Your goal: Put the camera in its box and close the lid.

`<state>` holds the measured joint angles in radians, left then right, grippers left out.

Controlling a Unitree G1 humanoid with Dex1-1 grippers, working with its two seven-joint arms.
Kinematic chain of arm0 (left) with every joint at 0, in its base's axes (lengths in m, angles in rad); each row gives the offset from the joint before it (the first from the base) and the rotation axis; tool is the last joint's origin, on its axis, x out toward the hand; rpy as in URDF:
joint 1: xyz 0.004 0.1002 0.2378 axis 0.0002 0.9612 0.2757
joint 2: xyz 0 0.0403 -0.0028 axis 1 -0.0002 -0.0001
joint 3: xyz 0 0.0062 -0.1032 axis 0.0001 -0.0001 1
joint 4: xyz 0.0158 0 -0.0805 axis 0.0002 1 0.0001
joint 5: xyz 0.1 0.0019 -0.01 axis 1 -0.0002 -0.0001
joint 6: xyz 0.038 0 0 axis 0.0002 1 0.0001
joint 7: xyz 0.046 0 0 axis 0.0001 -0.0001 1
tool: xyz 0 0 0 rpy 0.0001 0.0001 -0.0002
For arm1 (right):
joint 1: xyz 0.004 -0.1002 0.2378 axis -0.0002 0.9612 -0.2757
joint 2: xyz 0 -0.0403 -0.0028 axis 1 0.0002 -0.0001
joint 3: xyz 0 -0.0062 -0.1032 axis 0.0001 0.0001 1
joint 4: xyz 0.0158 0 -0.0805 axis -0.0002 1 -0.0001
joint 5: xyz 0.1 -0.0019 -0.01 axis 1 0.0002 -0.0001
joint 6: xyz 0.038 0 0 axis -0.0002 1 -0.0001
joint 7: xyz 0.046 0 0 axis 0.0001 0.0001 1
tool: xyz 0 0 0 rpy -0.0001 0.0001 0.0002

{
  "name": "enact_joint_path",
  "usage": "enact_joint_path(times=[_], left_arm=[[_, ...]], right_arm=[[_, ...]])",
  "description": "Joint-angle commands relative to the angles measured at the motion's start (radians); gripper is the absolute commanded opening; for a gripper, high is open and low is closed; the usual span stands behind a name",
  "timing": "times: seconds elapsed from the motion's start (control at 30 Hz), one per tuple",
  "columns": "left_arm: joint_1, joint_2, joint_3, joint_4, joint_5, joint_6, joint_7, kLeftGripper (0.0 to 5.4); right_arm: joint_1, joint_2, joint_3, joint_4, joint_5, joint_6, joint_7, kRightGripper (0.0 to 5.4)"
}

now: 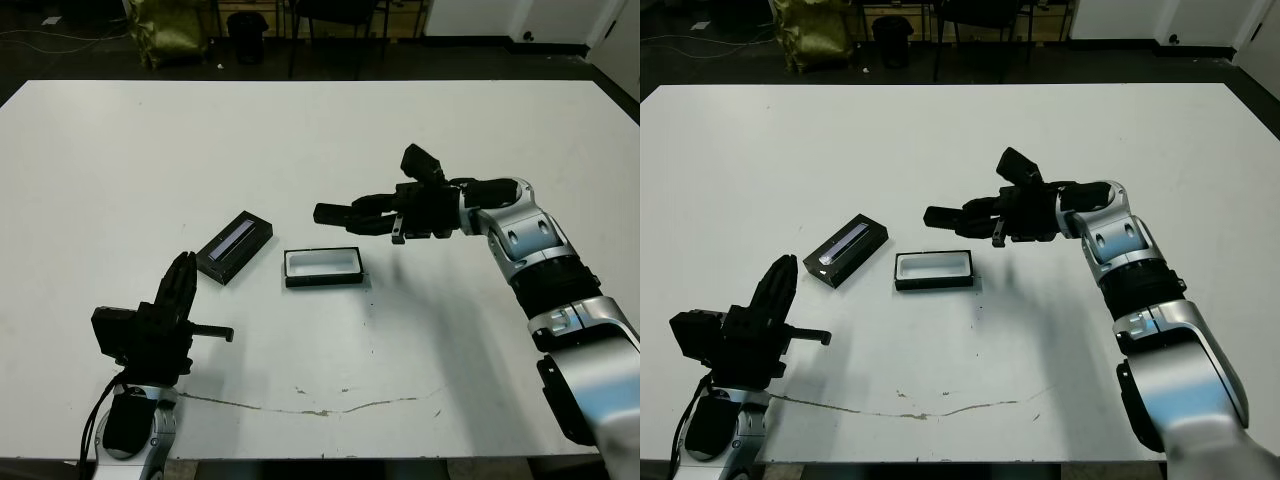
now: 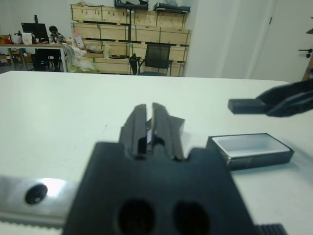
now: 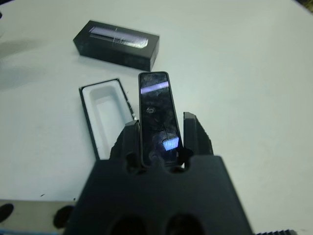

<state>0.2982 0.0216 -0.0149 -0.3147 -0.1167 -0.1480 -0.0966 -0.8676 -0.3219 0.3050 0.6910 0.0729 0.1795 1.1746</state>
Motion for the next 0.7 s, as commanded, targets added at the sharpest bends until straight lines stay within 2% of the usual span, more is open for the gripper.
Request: enact_joint_path(times=[0.03,0.23,0.47,0.7], left_arm=[[0.006,-0.002,-0.004,0.007,0.009,0.024,0.006,0.00],[-0.004,0.005,-0.009,0.018,0.015,0.011,0.001,0.00],[-0.006,-0.001,-0.013,0.015,0.015,0.022,0.005,0.00],[-0.007,0.003,-0.011,0.022,0.016,0.018,0.001,0.00]], right_arm=[[-0.028,0.011,0.008,0.050,-0.021,0.018,0.029,0.62],[-0.063,0.024,-0.001,0.124,-0.021,0.020,0.101,0.62],[-0.089,0.031,-0.004,0.146,-0.023,0.026,0.149,0.62],[-0.093,0.040,-0.012,0.139,-0.019,-0.001,0.168,0.62]])
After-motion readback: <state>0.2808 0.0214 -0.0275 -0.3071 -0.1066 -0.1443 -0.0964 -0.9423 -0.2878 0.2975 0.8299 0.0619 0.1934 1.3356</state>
